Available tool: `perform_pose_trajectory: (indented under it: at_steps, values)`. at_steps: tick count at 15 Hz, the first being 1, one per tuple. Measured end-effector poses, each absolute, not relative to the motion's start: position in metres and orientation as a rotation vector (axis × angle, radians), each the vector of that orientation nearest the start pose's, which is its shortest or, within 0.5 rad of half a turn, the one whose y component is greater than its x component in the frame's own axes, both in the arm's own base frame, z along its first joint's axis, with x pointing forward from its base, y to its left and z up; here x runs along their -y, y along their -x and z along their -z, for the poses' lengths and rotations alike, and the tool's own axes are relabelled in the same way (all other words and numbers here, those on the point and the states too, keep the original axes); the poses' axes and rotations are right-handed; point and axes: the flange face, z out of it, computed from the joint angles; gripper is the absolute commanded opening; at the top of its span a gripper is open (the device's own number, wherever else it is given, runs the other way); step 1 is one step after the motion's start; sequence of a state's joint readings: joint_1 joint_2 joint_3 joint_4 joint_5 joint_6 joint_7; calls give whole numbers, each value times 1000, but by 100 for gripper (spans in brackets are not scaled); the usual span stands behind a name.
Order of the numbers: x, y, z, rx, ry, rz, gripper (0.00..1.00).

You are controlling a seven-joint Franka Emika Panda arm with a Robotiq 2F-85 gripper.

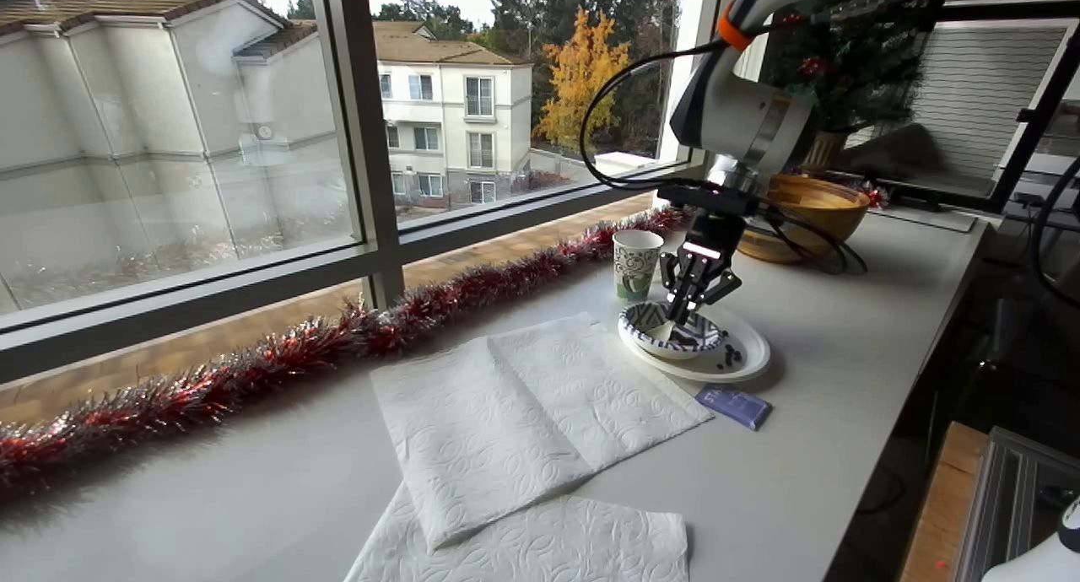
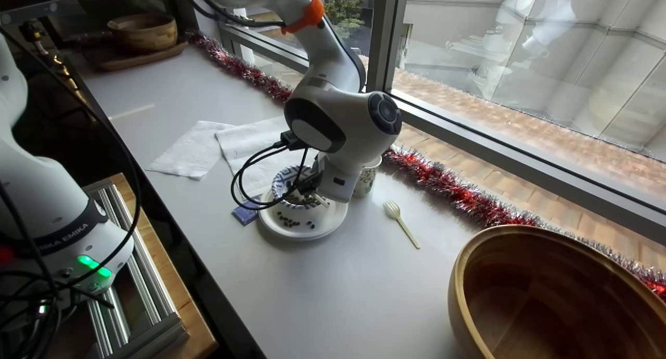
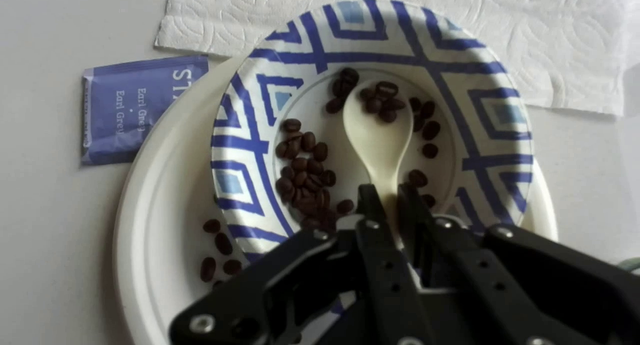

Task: Pick up the spoon, scoop some of the paper plate contents and then put them in the cup

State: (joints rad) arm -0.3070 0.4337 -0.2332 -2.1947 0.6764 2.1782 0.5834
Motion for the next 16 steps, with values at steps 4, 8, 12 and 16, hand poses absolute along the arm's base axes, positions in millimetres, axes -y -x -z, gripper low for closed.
perform_pose_trajectory:
  at_steps: [4, 8, 12, 16]
  values:
    - [252, -447, -178, -2022, 1844, -536, 3]
    - [253, -450, -212, -2129, 1710, -529, 3]
    - [249, -452, -250, -2256, 1528, -518, 3]
    - [251, -456, -281, -2350, 1358, -500, 3]
